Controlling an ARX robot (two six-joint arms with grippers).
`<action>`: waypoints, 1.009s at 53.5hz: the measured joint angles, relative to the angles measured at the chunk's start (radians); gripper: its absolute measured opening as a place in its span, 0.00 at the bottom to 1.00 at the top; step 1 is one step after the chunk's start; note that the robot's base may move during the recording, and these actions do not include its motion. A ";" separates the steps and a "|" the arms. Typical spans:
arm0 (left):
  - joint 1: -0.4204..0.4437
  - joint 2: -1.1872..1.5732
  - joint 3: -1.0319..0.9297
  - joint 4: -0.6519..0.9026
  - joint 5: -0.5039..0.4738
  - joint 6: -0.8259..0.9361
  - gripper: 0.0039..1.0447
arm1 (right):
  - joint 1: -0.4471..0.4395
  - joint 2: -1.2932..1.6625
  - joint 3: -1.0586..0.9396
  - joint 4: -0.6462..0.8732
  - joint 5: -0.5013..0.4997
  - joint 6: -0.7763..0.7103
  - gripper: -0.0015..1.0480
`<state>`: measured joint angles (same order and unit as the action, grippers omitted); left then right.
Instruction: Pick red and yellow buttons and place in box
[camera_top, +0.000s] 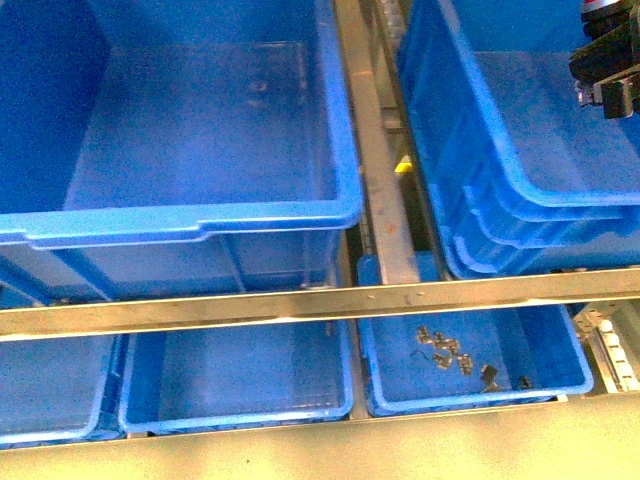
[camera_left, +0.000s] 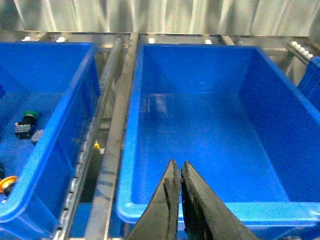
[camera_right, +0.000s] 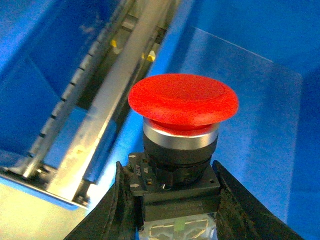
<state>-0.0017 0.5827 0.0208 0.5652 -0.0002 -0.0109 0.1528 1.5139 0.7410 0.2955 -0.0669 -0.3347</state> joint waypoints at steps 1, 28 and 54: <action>0.000 -0.019 0.000 -0.018 0.000 0.000 0.02 | 0.000 0.000 0.000 0.003 -0.002 0.000 0.32; 0.000 -0.349 0.000 -0.329 0.000 0.000 0.02 | -0.001 -0.001 0.000 0.024 -0.047 0.002 0.31; 0.000 -0.406 0.000 -0.385 0.000 0.000 0.02 | 0.004 0.019 0.005 0.024 -0.050 0.002 0.31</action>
<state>-0.0017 0.1768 0.0204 0.1799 0.0002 -0.0105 0.1570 1.5326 0.7464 0.3199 -0.1173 -0.3325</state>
